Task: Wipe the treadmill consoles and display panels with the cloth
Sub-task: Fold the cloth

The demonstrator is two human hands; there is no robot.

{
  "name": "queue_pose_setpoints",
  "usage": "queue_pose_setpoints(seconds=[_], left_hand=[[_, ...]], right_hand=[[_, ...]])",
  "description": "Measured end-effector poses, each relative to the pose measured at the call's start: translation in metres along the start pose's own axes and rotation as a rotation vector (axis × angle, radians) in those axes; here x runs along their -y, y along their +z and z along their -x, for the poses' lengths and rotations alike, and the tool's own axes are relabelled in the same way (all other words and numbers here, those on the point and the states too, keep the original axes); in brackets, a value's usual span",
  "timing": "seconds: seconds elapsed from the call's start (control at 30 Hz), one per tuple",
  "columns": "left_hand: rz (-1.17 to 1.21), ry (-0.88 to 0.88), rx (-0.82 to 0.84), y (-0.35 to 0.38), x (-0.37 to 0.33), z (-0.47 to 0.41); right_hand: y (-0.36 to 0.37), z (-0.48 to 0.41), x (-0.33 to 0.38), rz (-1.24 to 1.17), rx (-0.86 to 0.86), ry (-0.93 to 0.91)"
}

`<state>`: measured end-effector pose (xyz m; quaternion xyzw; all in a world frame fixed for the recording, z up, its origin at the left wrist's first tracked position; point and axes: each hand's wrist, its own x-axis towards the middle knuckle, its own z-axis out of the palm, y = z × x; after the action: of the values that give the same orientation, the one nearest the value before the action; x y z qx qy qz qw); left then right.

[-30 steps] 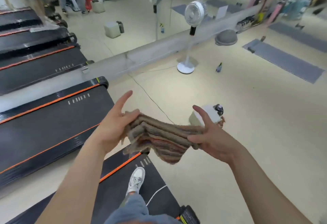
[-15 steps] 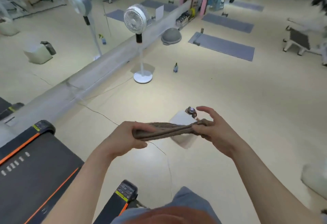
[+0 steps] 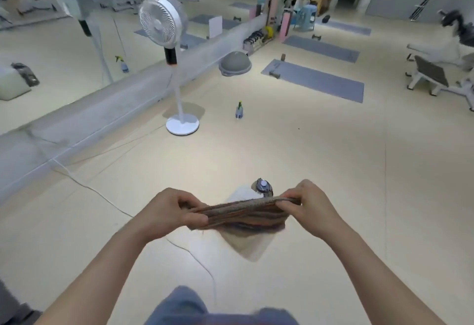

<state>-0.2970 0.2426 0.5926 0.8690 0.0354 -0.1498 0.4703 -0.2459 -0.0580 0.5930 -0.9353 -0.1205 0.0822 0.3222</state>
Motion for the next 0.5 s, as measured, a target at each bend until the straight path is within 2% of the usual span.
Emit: queue_pose_setpoints(seconds=[0.07,0.2,0.37,0.5], left_hand=[[-0.101,-0.033,0.097,0.023,0.01,-0.041],[-0.131,-0.052,-0.073,0.05,0.021,-0.111],[0.072,-0.17,-0.036,0.066,0.038,-0.203],[0.084,-0.19,0.009,0.099,0.105,-0.293]], right_hand=[[0.013,-0.025,-0.045,-0.043,-0.022,0.037],[0.024,-0.069,-0.1,-0.107,0.085,0.103],[0.046,-0.144,-0.148,-0.296,0.145,0.306],[0.112,-0.198,-0.209,-0.423,0.121,0.433]])
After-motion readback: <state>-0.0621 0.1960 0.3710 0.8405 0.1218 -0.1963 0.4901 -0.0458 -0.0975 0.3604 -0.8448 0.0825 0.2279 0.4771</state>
